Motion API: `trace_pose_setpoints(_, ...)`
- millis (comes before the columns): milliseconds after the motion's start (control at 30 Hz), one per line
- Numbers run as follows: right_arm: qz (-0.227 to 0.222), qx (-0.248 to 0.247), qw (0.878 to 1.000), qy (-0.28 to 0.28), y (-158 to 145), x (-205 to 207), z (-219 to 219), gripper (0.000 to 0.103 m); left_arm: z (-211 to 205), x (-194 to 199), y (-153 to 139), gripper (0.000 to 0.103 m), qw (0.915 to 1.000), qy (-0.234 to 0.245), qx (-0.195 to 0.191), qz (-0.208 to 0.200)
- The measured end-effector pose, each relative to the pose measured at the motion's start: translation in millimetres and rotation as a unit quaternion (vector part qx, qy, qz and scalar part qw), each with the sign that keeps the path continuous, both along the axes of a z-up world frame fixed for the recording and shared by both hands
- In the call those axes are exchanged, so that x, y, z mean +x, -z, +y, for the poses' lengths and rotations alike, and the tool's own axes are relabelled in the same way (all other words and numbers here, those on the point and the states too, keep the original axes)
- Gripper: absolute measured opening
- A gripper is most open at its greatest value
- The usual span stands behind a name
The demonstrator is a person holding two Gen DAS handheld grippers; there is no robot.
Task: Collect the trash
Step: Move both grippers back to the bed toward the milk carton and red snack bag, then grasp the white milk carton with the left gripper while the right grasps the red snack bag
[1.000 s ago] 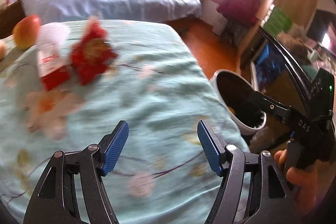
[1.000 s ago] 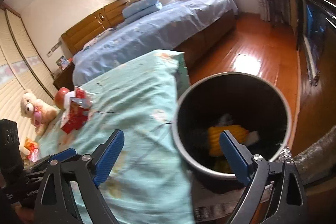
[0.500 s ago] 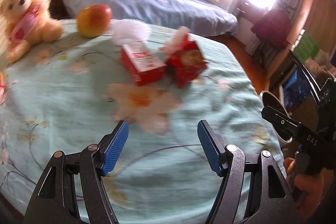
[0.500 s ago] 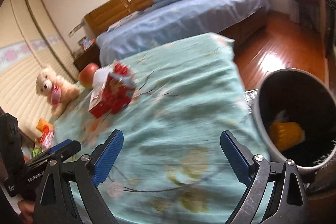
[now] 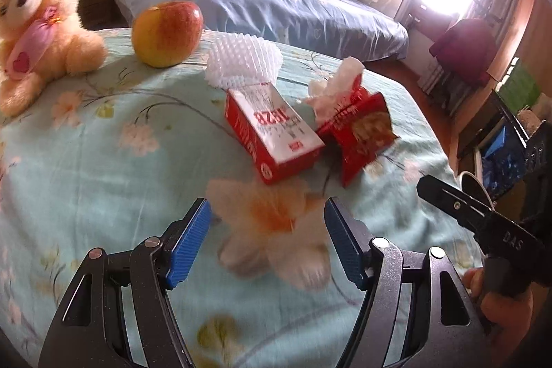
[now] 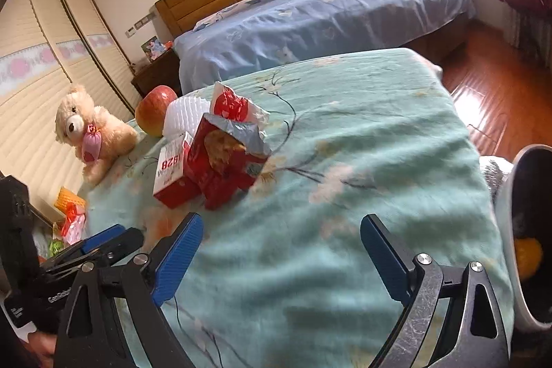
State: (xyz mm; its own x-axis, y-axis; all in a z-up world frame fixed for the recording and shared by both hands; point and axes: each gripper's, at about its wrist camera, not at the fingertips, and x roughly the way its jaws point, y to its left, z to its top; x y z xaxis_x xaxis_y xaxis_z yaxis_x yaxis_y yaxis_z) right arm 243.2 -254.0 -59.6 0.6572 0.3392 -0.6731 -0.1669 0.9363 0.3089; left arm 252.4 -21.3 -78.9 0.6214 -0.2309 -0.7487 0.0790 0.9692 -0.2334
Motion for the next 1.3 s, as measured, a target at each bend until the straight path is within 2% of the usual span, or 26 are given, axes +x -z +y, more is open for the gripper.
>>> trace_pose_setpoints(233,0.001,0.009,1.000,0.009,-1,17,-6,0.087,-11,38,4,0.069,0.9996,0.013,-0.024,0.012)
trace_pose_setpoints(333,0.001,0.013,1.000,0.016,-1,22,-10,0.087,-17,49,7,0.069,0.9996,0.012,-0.016,0.018)
trace_pose_setpoints(433,0.001,0.011,1.000,0.017,0,25,-9,0.087,-13,51,11,0.069,0.9997,-0.008,0.005,0.020)
trace_pose_setpoints(567,0.003,0.017,1.000,0.002,0,25,1,0.086,12,38,11,0.068,0.9993,-0.029,0.013,0.017)
trace_pose_setpoints(700,-0.005,0.029,0.999,-0.017,-2,28,15,0.086,38,23,11,0.068,0.9992,-0.035,-0.003,0.017)
trace_pose_setpoints(933,0.010,0.020,0.999,-0.024,8,47,30,0.086,23,38,7,0.069,0.9999,0.000,-0.007,0.010)
trace_pose_setpoints(1067,0.013,0.020,0.999,-0.025,10,52,32,0.086,11,53,8,0.069,0.9999,0.002,0.016,0.005)
trace_pose_setpoints(1100,0.012,0.019,0.999,-0.026,10,53,33,0.085,10,56,10,0.068,0.9997,-0.004,0.024,0.008)
trace_pose_setpoints(1133,0.013,0.017,0.999,-0.027,11,54,33,0.084,11,59,12,0.059,0.9995,-0.009,0.026,0.013)
trace_pose_setpoints(1167,0.014,0.014,0.999,-0.030,11,56,35,0.082,13,61,15,0.052,0.9996,-0.012,0.020,0.016)
trace_pose_setpoints(1233,0.017,0.012,0.999,-0.034,12,59,39,0.071,16,61,16,0.052,0.9997,-0.015,0.014,0.013)
trace_pose_setpoints(1300,0.021,0.020,0.998,-0.047,13,61,44,0.044,16,58,15,0.052,0.9998,-0.012,0.014,0.007)
